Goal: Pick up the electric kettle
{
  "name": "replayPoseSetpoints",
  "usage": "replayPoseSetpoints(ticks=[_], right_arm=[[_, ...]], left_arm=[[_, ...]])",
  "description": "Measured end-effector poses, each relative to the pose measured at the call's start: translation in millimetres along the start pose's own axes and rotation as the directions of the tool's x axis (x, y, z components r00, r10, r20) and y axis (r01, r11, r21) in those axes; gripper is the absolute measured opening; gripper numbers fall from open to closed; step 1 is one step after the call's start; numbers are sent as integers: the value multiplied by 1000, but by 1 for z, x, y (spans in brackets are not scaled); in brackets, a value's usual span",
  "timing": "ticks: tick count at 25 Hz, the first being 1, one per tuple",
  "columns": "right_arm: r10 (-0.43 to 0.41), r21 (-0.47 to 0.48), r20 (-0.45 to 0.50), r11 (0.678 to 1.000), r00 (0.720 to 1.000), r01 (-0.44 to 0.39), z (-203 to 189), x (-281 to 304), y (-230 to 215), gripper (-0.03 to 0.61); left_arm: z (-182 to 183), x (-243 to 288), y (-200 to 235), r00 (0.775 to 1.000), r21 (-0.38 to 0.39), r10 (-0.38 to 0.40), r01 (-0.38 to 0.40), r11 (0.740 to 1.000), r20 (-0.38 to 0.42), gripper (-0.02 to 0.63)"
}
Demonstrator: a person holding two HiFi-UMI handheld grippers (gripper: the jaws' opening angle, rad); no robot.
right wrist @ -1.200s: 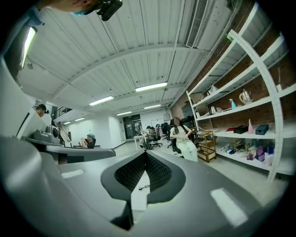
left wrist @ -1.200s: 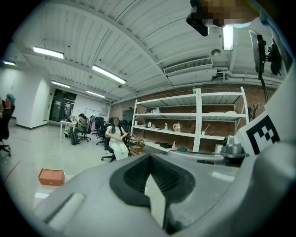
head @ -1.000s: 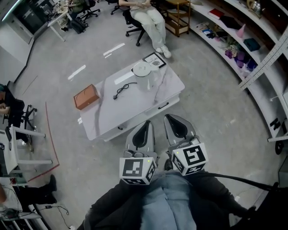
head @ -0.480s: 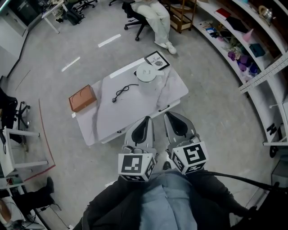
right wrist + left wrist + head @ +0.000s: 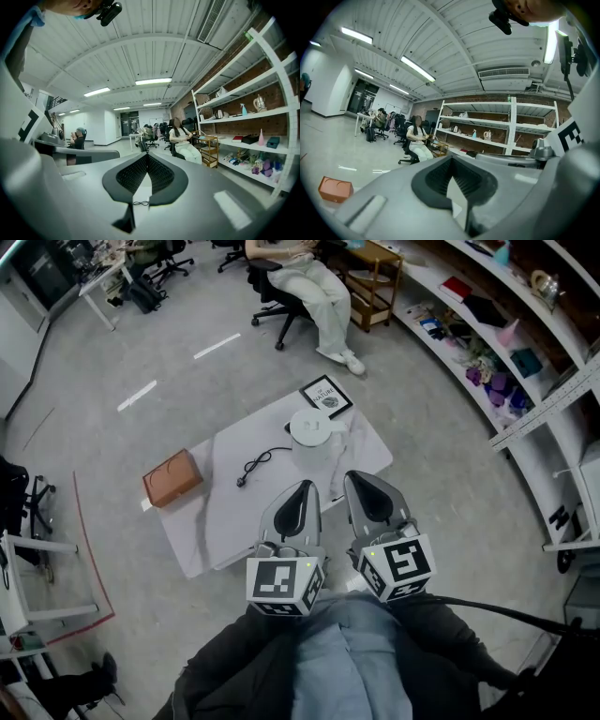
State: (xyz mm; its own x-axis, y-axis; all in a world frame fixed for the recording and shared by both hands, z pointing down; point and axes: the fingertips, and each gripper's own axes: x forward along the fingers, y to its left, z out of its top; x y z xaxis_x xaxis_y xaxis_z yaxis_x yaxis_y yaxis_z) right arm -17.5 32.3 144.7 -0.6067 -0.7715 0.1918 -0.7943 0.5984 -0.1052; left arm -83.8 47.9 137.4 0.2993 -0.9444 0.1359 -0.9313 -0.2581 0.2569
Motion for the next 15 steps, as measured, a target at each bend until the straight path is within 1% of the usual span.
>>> replayPoseSetpoints(ticks=[5,11,15], right_arm=[[-28,-26,20,999,999,28,16,14,2,26],[-110,-34,34,993,993,111,22,15,-18,26],[-105,-36,28,994,994,106,18,20,-15,26]], left_arm=[[16,14,11,999,-4,-36,36,999,31,6],[15,24,13,997,-15,-77,78,997,31,6],[14,29,16,996,-18,-81,82,997,32,6]])
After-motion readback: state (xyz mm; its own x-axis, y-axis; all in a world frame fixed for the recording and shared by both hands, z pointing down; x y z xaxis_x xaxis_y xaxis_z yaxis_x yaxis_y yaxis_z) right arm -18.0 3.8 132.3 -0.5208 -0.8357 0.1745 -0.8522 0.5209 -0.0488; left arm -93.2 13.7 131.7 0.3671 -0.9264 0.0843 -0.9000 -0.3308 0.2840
